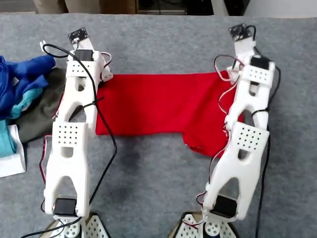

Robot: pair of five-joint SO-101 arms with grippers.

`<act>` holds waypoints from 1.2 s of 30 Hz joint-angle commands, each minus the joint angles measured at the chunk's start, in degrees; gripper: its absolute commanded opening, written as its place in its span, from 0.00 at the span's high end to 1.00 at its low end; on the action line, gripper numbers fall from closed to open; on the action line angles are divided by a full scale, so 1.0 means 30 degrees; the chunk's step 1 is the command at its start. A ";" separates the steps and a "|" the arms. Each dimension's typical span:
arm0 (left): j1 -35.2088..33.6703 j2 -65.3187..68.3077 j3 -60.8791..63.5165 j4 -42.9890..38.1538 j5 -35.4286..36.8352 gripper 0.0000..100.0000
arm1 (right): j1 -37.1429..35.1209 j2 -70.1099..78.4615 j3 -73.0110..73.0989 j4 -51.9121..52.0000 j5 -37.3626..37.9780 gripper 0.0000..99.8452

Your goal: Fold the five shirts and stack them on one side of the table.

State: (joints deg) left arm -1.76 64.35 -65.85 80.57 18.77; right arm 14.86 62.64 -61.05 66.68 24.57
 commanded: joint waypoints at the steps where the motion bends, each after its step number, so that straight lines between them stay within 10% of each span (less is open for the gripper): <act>1: -0.0440 -0.0103 -0.0615 0.0000 0.0000 0.98 | 0.0220 0.0103 -0.5348 0.2989 0.0088 0.98; 10: -0.0615 -0.0982 -0.3956 0.4073 -0.0147 0.98 | -0.1744 -0.0864 -1.1443 1.1956 0.5919 0.98; 17: -0.0234 -0.1480 -0.7766 0.6857 -0.1553 0.98 | -0.0630 -0.4469 -1.0007 1.1985 0.7092 0.98; 36: 0.3663 -1.5604 0.5890 0.6711 -0.6740 0.98 | -0.1245 -2.5949 2.3077 0.8645 1.4974 0.93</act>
State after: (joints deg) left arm 9.05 22.51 -48.53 100.26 -0.22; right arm 12.04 -4.62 -8.40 97.45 66.86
